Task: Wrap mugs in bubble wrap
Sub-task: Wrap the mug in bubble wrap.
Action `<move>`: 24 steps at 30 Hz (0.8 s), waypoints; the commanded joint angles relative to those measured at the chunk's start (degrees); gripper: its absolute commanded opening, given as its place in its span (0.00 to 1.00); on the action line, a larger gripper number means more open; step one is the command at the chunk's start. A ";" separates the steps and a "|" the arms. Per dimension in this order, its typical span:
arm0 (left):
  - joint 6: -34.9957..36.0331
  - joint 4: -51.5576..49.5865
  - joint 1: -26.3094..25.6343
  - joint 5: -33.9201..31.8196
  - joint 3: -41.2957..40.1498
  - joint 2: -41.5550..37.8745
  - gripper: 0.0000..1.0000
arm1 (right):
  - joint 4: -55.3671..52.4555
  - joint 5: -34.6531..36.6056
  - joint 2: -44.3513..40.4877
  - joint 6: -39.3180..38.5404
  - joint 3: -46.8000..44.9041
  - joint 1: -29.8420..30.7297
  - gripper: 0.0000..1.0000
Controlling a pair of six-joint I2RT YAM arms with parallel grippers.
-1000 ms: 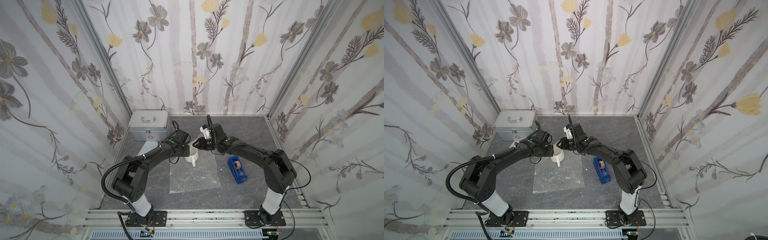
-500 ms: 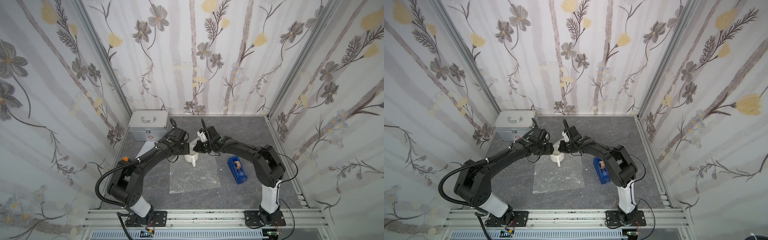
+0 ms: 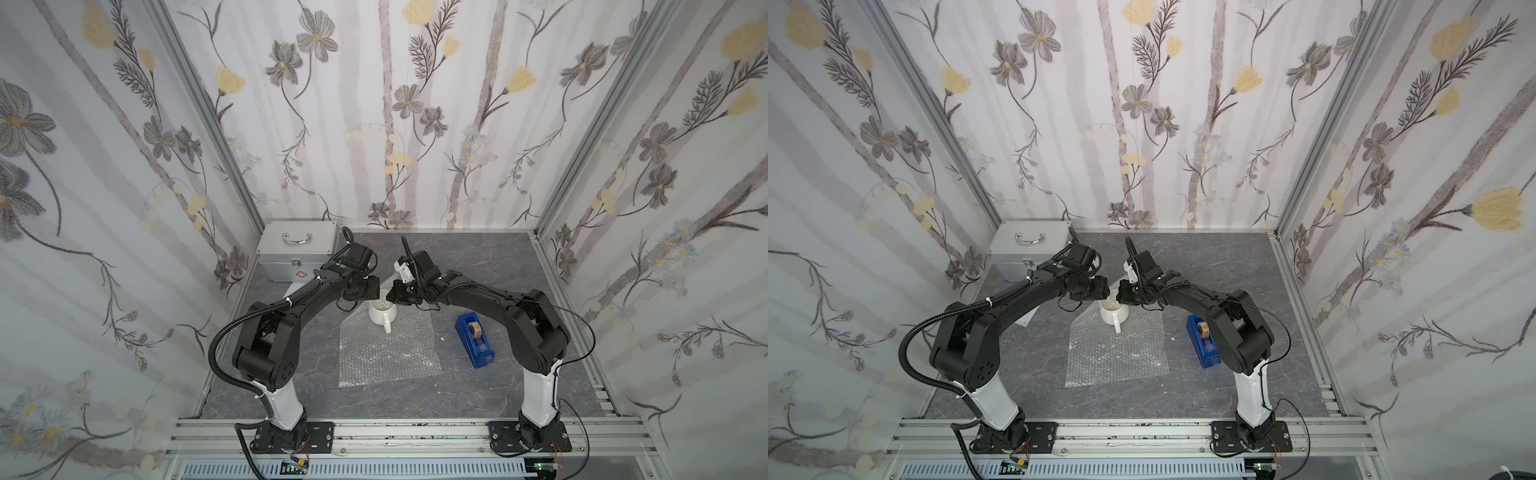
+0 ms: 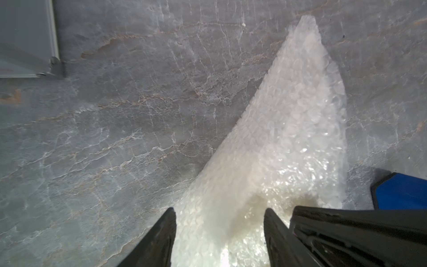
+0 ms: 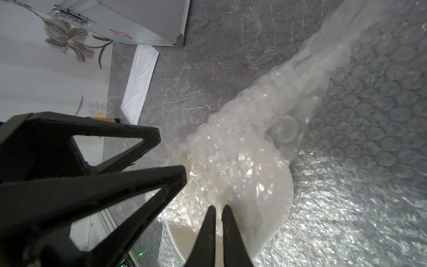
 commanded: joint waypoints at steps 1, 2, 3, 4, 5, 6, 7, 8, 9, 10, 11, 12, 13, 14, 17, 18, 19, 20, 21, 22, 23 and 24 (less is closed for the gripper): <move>1.91 -2.19 0.05 -1.10 0.50 1.01 0.61 | 0.42 0.03 -0.34 -0.64 0.49 0.09 0.11; 2.17 -2.50 0.07 -1.55 0.50 1.43 0.60 | 0.70 0.08 -0.85 -0.83 0.35 0.21 0.11; 2.36 -2.74 0.09 -1.67 0.52 1.73 0.59 | 1.18 0.04 -1.44 -1.03 0.09 0.34 0.12; 2.44 -2.94 0.14 -1.82 0.53 1.97 0.58 | 1.96 0.05 -2.36 -1.31 -0.58 0.55 0.13; 2.46 -3.01 0.12 -1.95 0.45 1.98 0.58 | 2.92 0.07 -3.38 -1.77 -1.34 0.81 0.15; 2.39 -3.03 0.13 -1.94 0.30 1.93 0.57 | 3.93 0.15 -4.61 -2.20 -2.42 1.13 0.18; 2.33 -2.93 0.12 -1.76 0.16 1.90 0.57 | 5.56 0.29 -6.17 -2.90 -3.95 1.55 0.21; 2.29 -2.78 0.10 -1.50 0.03 1.74 0.57 | 7.54 0.34 -7.68 -3.77 -5.84 2.07 0.23; 2.22 -2.77 0.11 -1.33 0.01 1.69 0.57 | 9.57 0.37 -9.22 -4.44 -7.76 2.60 0.25; 2.20 -2.75 0.14 -1.22 -0.03 1.67 0.57 | 12.24 0.26 -10.80 -5.55 -10.18 3.42 0.27; 2.20 -2.84 0.14 -1.10 0.10 1.75 0.56 | 14.66 0.17 -12.41 -7.14 -12.48 4.07 0.29; 2.28 -2.97 0.14 -1.23 0.21 1.72 0.56 | 16.34 0.82 -13.54 -8.71 -14.26 6.62 0.30; 2.36 -3.01 0.13 -1.25 0.31 1.81 0.56 | 17.85 1.64 -14.90 -11.10 -16.15 8.55 0.31; 2.37 -3.10 0.12 -1.17 0.43 1.91 0.56 | 19.55 2.76 -16.21 -13.47 -18.19 10.74 0.34; 2.64 -3.43 0.23 -0.99 0.71 2.28 0.56 | 24.10 9.04 -19.05 -19.44 -23.57 17.49 0.43; 2.72 -3.50 0.23 -0.92 0.82 2.38 0.56 | 24.43 10.69 -19.13 -21.07 -24.23 19.40 0.44; 2.76 -3.69 0.23 -0.79 0.84 2.61 0.56 | 24.71 12.43 -18.93 -22.87 -24.62 21.48 0.45; 2.81 -3.74 0.23 -0.67 1.02 2.66 0.56 | 24.73 13.86 -18.58 -24.46 -24.75 23.42 0.47; 2.81 -3.73 0.31 -0.49 0.98 2.74 0.56 | 25.02 14.75 -18.15 -25.71 -24.84 24.86 0.49; 2.81 -3.74 0.26 -0.26 1.03 2.81 0.56 | 25.09 15.86 -17.48 -27.09 -24.68 26.32 0.51; 2.75 -3.66 0.30 -0.13 1.06 2.90 0.56 | 24.84 16.54 -16.46 -28.33 -24.19 27.65 0.54; 2.72 -3.70 0.32 -0.04 1.07 3.05 0.56 | 24.24 17.00 -15.39 -29.31 -23.50 28.50 0.56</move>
